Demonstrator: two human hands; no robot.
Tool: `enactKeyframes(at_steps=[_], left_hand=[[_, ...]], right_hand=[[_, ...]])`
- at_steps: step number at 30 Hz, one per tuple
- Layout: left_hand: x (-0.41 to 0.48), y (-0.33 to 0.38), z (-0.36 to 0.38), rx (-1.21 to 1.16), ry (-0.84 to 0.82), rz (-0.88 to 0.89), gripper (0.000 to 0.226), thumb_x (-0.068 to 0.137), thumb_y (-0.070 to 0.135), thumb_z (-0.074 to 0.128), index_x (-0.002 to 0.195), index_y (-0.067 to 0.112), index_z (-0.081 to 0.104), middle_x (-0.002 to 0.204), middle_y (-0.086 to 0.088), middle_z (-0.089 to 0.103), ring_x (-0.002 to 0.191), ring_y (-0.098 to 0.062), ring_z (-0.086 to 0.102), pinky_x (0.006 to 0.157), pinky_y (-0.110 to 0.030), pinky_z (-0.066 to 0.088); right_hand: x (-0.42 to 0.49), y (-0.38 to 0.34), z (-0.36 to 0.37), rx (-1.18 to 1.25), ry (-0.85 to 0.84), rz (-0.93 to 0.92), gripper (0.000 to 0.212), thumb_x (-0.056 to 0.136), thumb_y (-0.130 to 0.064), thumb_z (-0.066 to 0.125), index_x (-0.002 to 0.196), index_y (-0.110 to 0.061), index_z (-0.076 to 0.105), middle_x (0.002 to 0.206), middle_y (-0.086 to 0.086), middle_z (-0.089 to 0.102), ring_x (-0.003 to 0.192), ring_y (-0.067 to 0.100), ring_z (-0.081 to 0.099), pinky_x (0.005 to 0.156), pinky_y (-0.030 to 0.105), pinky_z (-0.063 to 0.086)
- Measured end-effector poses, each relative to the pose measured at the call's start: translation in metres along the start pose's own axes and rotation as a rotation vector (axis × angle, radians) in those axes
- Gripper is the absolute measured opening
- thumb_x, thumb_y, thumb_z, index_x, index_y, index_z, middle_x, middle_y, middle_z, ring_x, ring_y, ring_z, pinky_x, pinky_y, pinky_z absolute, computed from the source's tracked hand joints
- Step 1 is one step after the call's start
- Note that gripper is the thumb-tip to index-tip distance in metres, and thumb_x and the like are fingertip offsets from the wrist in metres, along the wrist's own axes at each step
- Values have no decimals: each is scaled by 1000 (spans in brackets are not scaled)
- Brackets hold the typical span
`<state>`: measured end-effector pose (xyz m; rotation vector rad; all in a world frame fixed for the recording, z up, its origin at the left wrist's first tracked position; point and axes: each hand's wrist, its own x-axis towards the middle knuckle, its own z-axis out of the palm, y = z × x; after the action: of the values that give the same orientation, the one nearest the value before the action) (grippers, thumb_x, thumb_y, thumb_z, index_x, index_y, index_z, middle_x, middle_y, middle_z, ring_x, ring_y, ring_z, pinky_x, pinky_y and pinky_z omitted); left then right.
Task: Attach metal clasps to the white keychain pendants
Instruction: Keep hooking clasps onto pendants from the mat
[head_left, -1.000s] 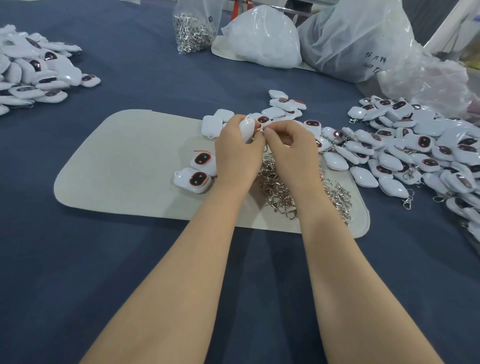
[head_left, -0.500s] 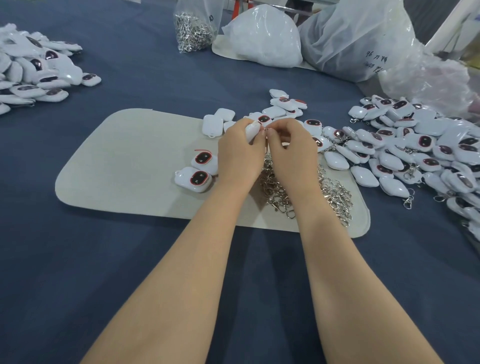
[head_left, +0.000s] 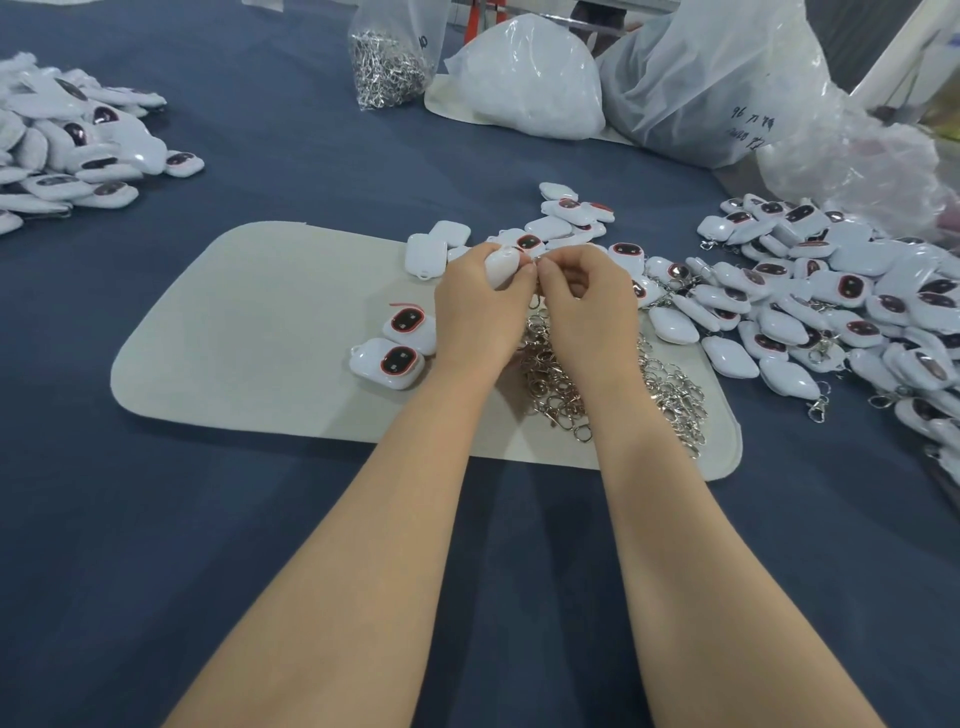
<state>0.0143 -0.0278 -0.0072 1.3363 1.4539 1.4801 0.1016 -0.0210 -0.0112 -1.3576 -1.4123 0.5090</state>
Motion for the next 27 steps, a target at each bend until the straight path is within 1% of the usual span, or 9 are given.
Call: enactKeyframes(at_steps=[5, 9, 13, 16, 19, 21, 23, 26, 27], left_hand=[[-1, -1, 0, 25, 18, 2, 10, 88, 15, 60, 86, 6, 66, 74, 3, 61, 74, -18, 55, 68, -26, 43], [0, -2, 0, 24, 38, 0, 11, 89, 15, 59, 79, 13, 60, 72, 4, 58, 72, -17, 52, 64, -23, 37], [1, -3, 1, 39, 40, 21, 14, 90, 16, 58, 87, 4, 64, 79, -1, 62, 77, -19, 55, 66, -23, 38], [0, -4, 1, 66, 24, 44, 15, 90, 15, 57, 84, 3, 63, 68, 6, 55, 70, -16, 51, 59, -19, 35], [0, -5, 0, 112, 19, 57, 20, 91, 15, 56, 71, 13, 54, 61, 11, 47, 60, -6, 45, 52, -10, 31], [0, -6, 0, 140, 27, 71, 34, 91, 15, 55, 61, 21, 42, 58, 11, 43, 57, -4, 43, 50, -11, 30], [0, -6, 0, 166, 28, 80, 41, 92, 15, 55, 57, 26, 35, 58, 10, 41, 56, -5, 41, 49, -14, 28], [-1, -5, 1, 180, 17, 76, 42, 92, 15, 55, 57, 25, 34, 58, 9, 40, 56, -7, 39, 51, -26, 23], [-1, -4, 1, 181, 16, 76, 42, 92, 15, 55, 57, 25, 33, 58, 9, 40, 56, -8, 39, 53, -26, 22]], right_hand=[[-1, -1, 1, -6, -14, -16, 15, 90, -5, 53, 94, -16, 62, 84, -10, 62, 84, 12, 62, 76, 16, 47], [-3, -1, 1, -12, -15, -5, 18, 89, -5, 49, 97, -17, 61, 85, -4, 67, 84, 19, 64, 77, 25, 48], [-4, -1, 1, -21, 16, -37, 11, 88, -8, 56, 93, -17, 60, 80, -17, 59, 73, 2, 57, 67, 9, 43], [-5, -3, 1, 0, 22, -51, 9, 86, -6, 60, 88, -15, 58, 77, -16, 56, 73, 2, 54, 69, 8, 44], [-5, -3, 1, 4, 29, -55, 9, 85, -5, 61, 86, -14, 58, 75, -15, 55, 72, 3, 53, 70, 9, 44], [-6, -3, 1, -5, 24, -58, 10, 85, -5, 61, 86, -14, 57, 75, -15, 55, 69, 0, 52, 69, 10, 44], [-6, -3, 1, -13, 23, -66, 11, 85, -6, 62, 85, -14, 55, 74, -15, 54, 67, -1, 50, 68, 11, 43], [-6, -3, 1, -18, 36, -87, 10, 85, -5, 62, 86, -13, 56, 73, -15, 53, 66, -1, 49, 67, 11, 43], [-6, -3, 1, -20, 39, -91, 9, 85, -5, 62, 86, -12, 56, 73, -15, 53, 66, 0, 49, 67, 12, 43]])
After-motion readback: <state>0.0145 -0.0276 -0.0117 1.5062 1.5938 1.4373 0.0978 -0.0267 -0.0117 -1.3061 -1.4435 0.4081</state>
